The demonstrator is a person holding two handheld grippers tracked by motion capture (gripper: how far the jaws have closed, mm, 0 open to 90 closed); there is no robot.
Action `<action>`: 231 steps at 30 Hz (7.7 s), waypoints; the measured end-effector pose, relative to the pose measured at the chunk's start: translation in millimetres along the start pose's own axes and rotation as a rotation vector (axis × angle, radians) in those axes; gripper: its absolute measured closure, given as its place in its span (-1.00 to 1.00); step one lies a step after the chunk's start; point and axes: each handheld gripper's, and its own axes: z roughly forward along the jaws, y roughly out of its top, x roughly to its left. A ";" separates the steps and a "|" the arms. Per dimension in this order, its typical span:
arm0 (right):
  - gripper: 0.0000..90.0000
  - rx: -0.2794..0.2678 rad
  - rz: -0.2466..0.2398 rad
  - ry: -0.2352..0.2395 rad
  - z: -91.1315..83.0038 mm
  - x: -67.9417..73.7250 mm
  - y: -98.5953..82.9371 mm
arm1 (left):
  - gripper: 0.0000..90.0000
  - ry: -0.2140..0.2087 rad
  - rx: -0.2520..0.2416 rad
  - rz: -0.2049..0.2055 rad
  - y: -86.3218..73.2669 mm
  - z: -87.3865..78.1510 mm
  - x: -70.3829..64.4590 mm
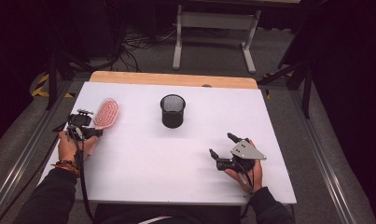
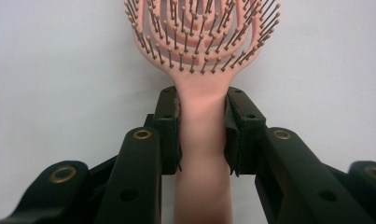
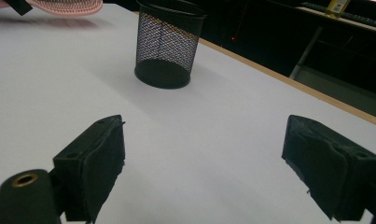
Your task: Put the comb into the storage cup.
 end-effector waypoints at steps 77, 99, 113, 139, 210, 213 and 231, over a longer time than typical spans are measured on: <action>0.20 -0.119 0.469 0.372 57.0 39.5 93.7 | 0.55 -0.316 -0.644 0.673 -49.2 -12.3 -201.1; 0.40 -0.198 0.276 0.272 35.2 40.0 98.8 | -0.18 -0.276 -0.699 0.769 -46.1 -16.6 -190.4; 0.40 -0.222 0.253 0.198 23.5 21.9 97.4 | -0.74 -0.351 -0.670 0.743 -39.3 -34.6 -143.9; 0.40 -0.232 0.197 0.134 19.0 11.4 100.3 | -0.88 -0.399 -0.634 0.640 -85.3 -38.9 -65.1; 0.40 -0.367 0.217 0.024 64.5 -29.3 189.4 | -0.88 -0.380 -0.659 0.567 -101.9 -39.9 -52.1; 0.40 -0.368 0.220 0.024 68.4 -27.6 189.4 | -0.88 -0.373 -0.667 0.562 -102.6 -41.7 -51.6; 0.40 -0.331 0.245 0.024 96.1 -21.2 181.0 | -0.87 -0.390 -0.677 0.555 -102.6 -42.6 -50.0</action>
